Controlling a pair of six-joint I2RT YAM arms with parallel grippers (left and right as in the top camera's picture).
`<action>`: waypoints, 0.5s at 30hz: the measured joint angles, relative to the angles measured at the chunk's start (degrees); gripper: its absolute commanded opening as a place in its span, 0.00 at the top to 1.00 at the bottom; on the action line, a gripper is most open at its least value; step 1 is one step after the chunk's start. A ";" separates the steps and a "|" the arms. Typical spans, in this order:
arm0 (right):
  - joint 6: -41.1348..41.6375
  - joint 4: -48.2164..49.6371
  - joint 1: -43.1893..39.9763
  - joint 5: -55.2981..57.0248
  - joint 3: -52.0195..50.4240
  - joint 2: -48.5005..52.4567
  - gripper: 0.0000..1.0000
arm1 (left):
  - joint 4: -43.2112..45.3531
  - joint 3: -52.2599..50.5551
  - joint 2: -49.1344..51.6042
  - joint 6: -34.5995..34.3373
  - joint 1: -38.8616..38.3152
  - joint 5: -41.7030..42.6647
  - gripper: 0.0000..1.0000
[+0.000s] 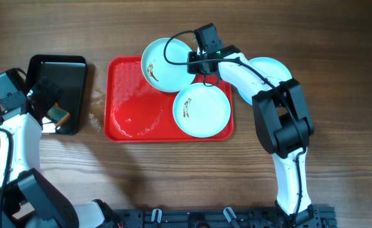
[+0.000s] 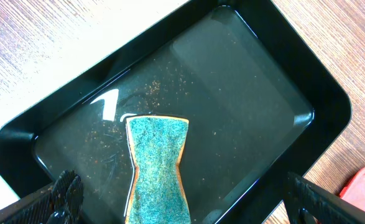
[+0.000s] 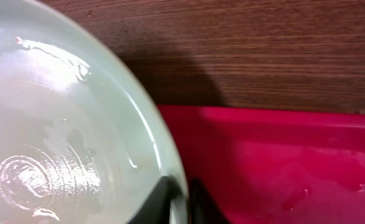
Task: Clean dirty plates on tray and stack at the side
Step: 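Grip the top plate's rim with the right gripper and tilt it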
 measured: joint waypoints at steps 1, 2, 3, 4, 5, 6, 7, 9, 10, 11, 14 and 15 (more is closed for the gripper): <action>-0.13 0.20 0.00 -0.68 0.02 0.00 0.96 | 0.02 0.00 0.00 0.00 0.00 0.00 0.00; -0.02 0.66 0.00 -1.27 0.31 -0.09 0.95 | 0.02 0.00 0.00 0.00 0.00 0.00 0.00; 0.00 0.66 0.04 -1.73 0.33 -0.09 0.96 | 0.02 0.00 0.00 0.00 0.00 0.00 0.00; -0.02 0.63 0.04 -2.43 0.33 -0.09 0.96 | 0.02 0.00 0.00 0.00 0.00 0.00 0.00; -0.02 0.59 0.04 -3.15 0.33 -0.11 0.96 | 0.02 0.00 0.00 0.00 0.00 0.00 0.00; -0.02 0.52 0.04 -4.28 0.33 -0.11 0.96 | 0.02 0.00 0.00 0.00 0.00 0.00 0.00; 0.00 0.33 0.04 -5.66 0.33 -0.13 0.96 | 0.02 0.00 0.00 0.00 0.00 0.00 0.00; 0.44 -0.46 0.04 -8.81 0.31 -0.46 0.96 | 0.00 0.00 0.00 0.00 0.00 0.00 0.00; 1.20 -0.72 0.11 -10.45 0.31 -0.66 0.96 | 0.02 0.00 0.00 0.00 0.00 0.00 0.00; 2.14 -0.85 0.28 -12.63 0.28 -1.05 0.96 | 0.02 0.00 0.00 0.00 0.00 0.00 0.00; 5.27 -0.94 2.32 -15.85 0.28 -1.95 0.96 | 0.02 0.00 0.00 0.00 0.00 0.00 0.00; 6.49 -0.92 3.72 -16.61 0.28 -2.03 0.96 | 0.02 0.00 0.00 0.00 0.00 0.00 0.00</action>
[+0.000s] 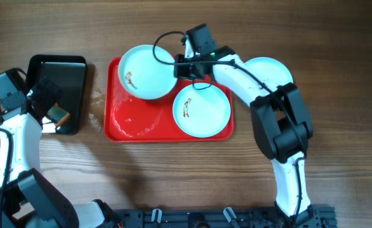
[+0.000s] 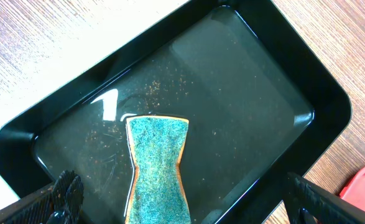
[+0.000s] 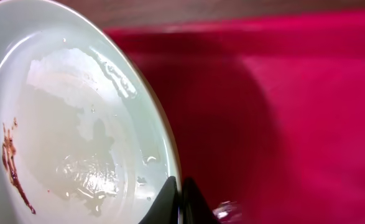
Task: Clean dirty plates on tray and stack at the side
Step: 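Grip the top plate's rim with the right gripper and tilt it, then hold the tilted stained plate steady with the right gripper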
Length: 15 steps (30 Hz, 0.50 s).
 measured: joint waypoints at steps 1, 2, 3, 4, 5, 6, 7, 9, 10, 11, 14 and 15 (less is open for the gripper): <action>0.68 -0.02 0.83 -0.35 0.00 -0.02 0.96 | 0.00 0.00 0.00 0.00 0.00 0.00 0.00; 1.09 -0.04 1.68 -0.55 0.00 -0.02 0.96 | 0.00 0.00 0.00 0.00 0.00 0.00 0.00; 1.49 -0.44 2.89 -0.81 0.00 -0.04 0.96 | 0.00 0.00 0.00 0.00 0.00 0.00 0.00; 1.73 -1.31 3.63 -0.85 0.00 -0.13 0.96 | -0.02 0.00 0.00 0.00 0.00 0.00 0.00; 2.16 -2.38 4.28 -0.85 0.00 -0.20 0.96 | -0.02 0.00 0.00 0.00 0.00 0.00 0.00; 2.82 -4.07 4.98 -0.39 0.00 -0.24 0.96 | -0.02 0.00 0.00 0.00 0.00 0.00 0.00; 3.32 -5.51 5.57 0.44 0.00 -0.28 0.96 | 0.00 0.00 0.00 0.00 0.00 0.00 0.00; 4.28 -7.63 7.91 3.85 -0.02 -0.50 0.96 | 0.02 0.00 0.00 0.00 0.00 0.00 0.00; 4.52 -10.01 9.27 6.95 -0.07 -1.20 0.96 | -0.02 0.00 0.00 0.00 0.00 0.00 0.00; 4.68 -12.83 11.15 11.15 -0.11 -2.54 0.96 | -0.02 0.00 0.00 0.00 0.00 0.00 0.00; 6.12 -15.10 15.80 18.05 -0.11 -6.47 0.96 | 0.00 0.00 0.00 0.00 0.00 0.00 0.00; 6.95 -16.15 16.55 19.17 -0.11 -6.64 0.96 | -0.02 0.00 0.00 0.00 0.00 0.00 0.00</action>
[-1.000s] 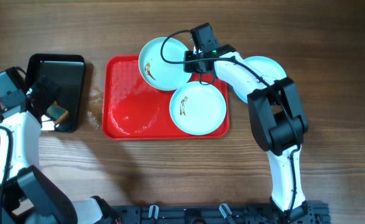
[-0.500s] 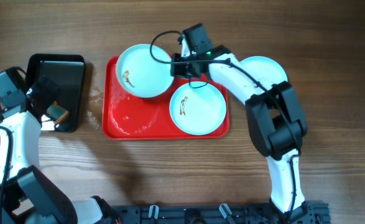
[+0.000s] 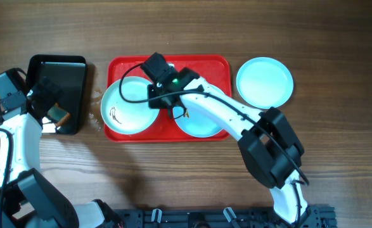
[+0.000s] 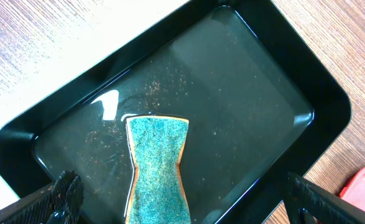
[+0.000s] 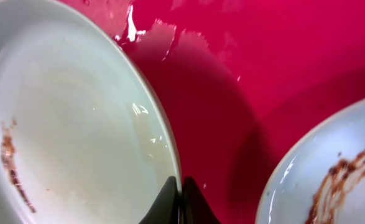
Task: Clean dirty plates on tray and stack at the side
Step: 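Hold the tilted stained plate steady with the right gripper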
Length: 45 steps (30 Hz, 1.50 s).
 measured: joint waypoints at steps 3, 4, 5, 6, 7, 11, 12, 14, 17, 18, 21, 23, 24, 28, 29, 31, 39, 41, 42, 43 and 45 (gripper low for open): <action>2.99 -4.07 2.25 5.27 -0.07 -0.02 0.96 | 0.00 0.00 0.00 0.00 0.00 0.00 0.00; 4.17 -4.92 2.64 6.86 -0.07 -0.02 0.96 | 0.00 0.00 0.00 0.00 0.00 0.00 0.00; 5.11 -5.70 2.69 7.98 -0.07 -0.02 0.96 | 0.00 0.00 0.00 0.00 0.00 0.00 0.00; 5.88 -6.03 2.69 8.83 -0.07 -0.02 0.96 | 0.02 0.00 0.00 0.00 0.00 0.00 0.00; 6.73 -6.49 2.67 9.60 -0.07 -0.02 0.96 | 0.02 0.00 0.00 0.00 0.00 0.00 0.00; 9.70 -6.93 2.60 11.47 -1.31 -0.07 0.96 | 0.02 0.00 0.00 0.00 0.00 0.00 0.00; 10.12 -5.88 2.60 11.45 -2.58 -0.07 0.96 | 0.00 0.00 0.00 0.00 0.00 0.00 0.00; 10.12 -1.77 2.56 11.47 -2.95 -0.07 0.96 | 0.02 0.00 0.00 0.00 0.00 0.00 0.00; 9.60 1.14 2.56 11.41 -3.02 -0.07 0.96 | 0.02 0.00 0.00 0.00 0.00 0.00 0.00; 8.79 1.86 2.56 11.41 -3.02 -0.07 0.96 | 0.00 0.00 0.00 0.00 0.00 0.00 0.00; 7.08 3.52 2.56 11.34 -3.13 0.00 0.96 | 0.00 0.00 0.00 0.00 0.00 0.00 0.00; 5.64 4.50 2.56 11.21 -3.13 0.04 0.96 | 0.00 0.00 0.00 0.00 0.00 0.00 0.00; 5.07 4.63 2.56 11.21 -3.13 0.04 0.96 | 0.02 0.00 0.00 0.00 0.00 0.00 0.00; 4.02 6.05 2.56 11.21 -3.19 0.04 0.96 | 0.02 0.00 0.00 0.00 0.00 0.00 0.00; 3.87 6.12 2.56 11.19 -3.19 0.04 0.96 | 0.02 0.00 0.00 0.00 0.00 0.00 0.00; 3.65 5.97 2.56 11.19 -3.19 0.04 0.96 | 0.02 0.00 0.00 0.00 0.00 0.00 0.00; 3.23 6.12 2.56 11.19 -3.19 0.04 0.95 | 0.02 0.00 0.00 0.00 0.00 -0.70 0.00; 3.21 6.16 2.56 11.21 -3.19 0.04 0.95 | 0.02 0.00 0.00 0.00 0.00 -1.60 0.00; 3.08 6.21 2.56 11.21 -3.19 0.04 0.95 | 0.02 0.00 0.00 0.00 0.00 -1.95 0.00; 3.02 6.25 2.56 11.21 -3.19 0.04 0.95 | 0.02 0.00 0.00 0.00 0.00 -1.99 0.00; 2.78 6.34 2.56 11.21 -3.19 0.04 0.95 | -0.13 0.00 0.00 -0.79 0.00 -0.76 0.00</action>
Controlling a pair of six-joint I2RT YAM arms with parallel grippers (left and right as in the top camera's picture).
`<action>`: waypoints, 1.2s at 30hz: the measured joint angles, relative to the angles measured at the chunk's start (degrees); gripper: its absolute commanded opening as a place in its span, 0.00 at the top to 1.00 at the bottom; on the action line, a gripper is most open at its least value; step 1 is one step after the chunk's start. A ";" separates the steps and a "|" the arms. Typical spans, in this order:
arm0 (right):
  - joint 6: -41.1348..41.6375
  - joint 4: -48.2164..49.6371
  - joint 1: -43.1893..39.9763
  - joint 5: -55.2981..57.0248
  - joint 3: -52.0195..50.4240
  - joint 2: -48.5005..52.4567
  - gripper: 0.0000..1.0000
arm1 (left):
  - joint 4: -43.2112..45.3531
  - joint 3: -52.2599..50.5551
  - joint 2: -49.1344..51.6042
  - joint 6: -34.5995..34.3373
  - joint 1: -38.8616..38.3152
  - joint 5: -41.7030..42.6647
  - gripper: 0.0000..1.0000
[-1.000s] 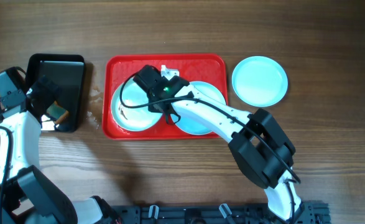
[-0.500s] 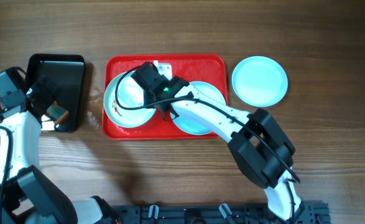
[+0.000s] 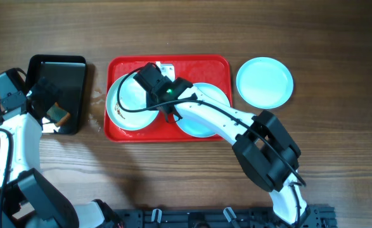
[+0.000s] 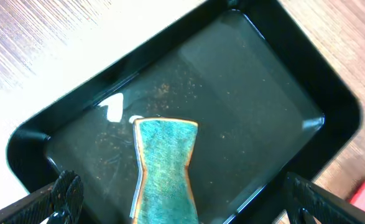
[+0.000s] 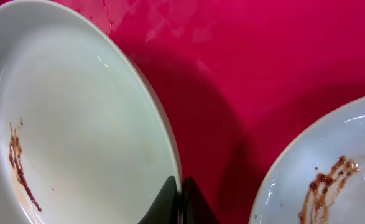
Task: Clean dirty plates on tray and stack at the side
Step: 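Hold the tilted stained plate steady with the right gripper, then reach the left gripper into the black tray and grasp the sponge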
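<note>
A dirty plate (image 3: 127, 104) with a brown smear (image 5: 19, 163) lies in the left part of the red tray (image 3: 166, 61). My right gripper (image 3: 161, 106) is shut on its right rim, one finger inside and one outside (image 5: 179, 193). A second smeared plate (image 3: 206, 123) sits in the tray's right half, partly under my right arm, and it also shows in the right wrist view (image 5: 331, 162). One clean plate (image 3: 265, 82) rests on the table to the right. My left gripper (image 4: 182, 208) hangs open over the green sponge (image 4: 165, 165) in the black tray (image 4: 281, 37).
The black tray (image 3: 59, 63) holds shallow water and stands left of the red tray. Water drops wet the wood between the two trays (image 3: 97, 98). My right arm reaches across the red tray over the second plate.
The held plate overhung the red tray's front left corner; now it sits slightly farther back and inside the left half. My left gripper has shifted a little over the sponge, still open.
My right gripper held the dirty plate over the red tray's back edge, then at its back left, then at the front left corner, and now in the tray's left half. My left gripper stayed open above the sponge throughout.
</note>
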 measured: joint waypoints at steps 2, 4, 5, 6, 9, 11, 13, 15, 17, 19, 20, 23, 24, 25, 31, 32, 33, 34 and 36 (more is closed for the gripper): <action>-0.15 0.09 0.00 0.00 0.00 0.00 0.95 | -4.70 0.04 0.00 -2.08 0.02 6.34 0.00; -0.15 0.24 0.00 0.00 0.00 0.00 0.95 | -10.32 0.00 0.00 -2.93 0.02 14.43 0.00; -0.15 0.24 0.00 -0.02 0.00 0.00 0.95 | -13.49 -0.07 0.00 -3.30 0.00 20.15 0.00; -0.22 0.28 0.00 -0.02 0.00 0.00 0.95 | -16.33 0.13 0.02 -3.48 -0.07 23.32 0.00; -0.81 0.31 0.00 -0.02 0.00 0.00 0.95 | -25.09 0.02 0.02 -3.93 -2.40 29.90 0.00; -1.01 0.28 0.00 -0.02 0.00 0.00 0.95 | -25.40 0.00 0.02 -4.09 -5.44 32.15 0.00; -1.68 0.26 -0.13 -0.02 0.00 0.00 0.95 | -25.40 0.00 0.02 -4.11 -6.40 32.70 0.00; -1.92 0.22 -0.26 -0.02 0.00 0.00 0.95 | -25.40 0.00 0.02 -4.13 -6.49 32.89 0.00; -2.14 0.22 -0.33 0.00 0.00 0.00 0.95 | -25.40 0.00 0.02 -4.13 -6.49 32.92 0.00; -2.14 0.26 -0.37 -0.02 0.00 0.00 0.95 | -25.40 0.00 0.02 -4.13 -6.49 32.92 0.00; -2.14 0.26 -0.42 -0.02 0.00 0.00 0.95 | -25.40 0.00 0.02 -4.13 -6.49 32.92 0.00; -2.14 0.22 -0.72 -0.02 0.00 0.00 0.96 | -25.40 0.00 0.02 -4.11 -6.49 32.92 0.00; -2.14 0.17 -0.74 0.00 0.00 0.00 0.96 | -25.40 0.00 0.02 -4.13 -6.49 32.92 0.00; -2.16 0.00 -0.74 -0.02 0.00 0.00 0.96 | -25.40 0.00 0.02 -4.13 -6.49 32.92 0.00; -2.34 -0.07 -0.74 -0.02 0.00 0.00 0.96 | -25.40 0.00 0.02 -4.13 -6.49 32.94 0.00; -2.34 -0.07 -0.74 -0.02 0.00 0.00 0.96 | -25.40 0.00 0.02 -4.13 -6.49 32.92 0.00; -2.34 -0.07 -0.74 -0.02 0.00 0.00 0.96 | -25.40 0.00 0.02 -4.13 -6.49 32.92 0.00; -2.34 -0.07 -0.74 -0.02 0.00 0.00 0.96 | -25.40 0.00 0.02 -4.13 -6.49 32.94 0.00; -2.34 -0.07 -0.74 0.00 0.00 0.00 0.96 | -25.40 0.00 0.02 -4.13 -6.49 32.92 0.00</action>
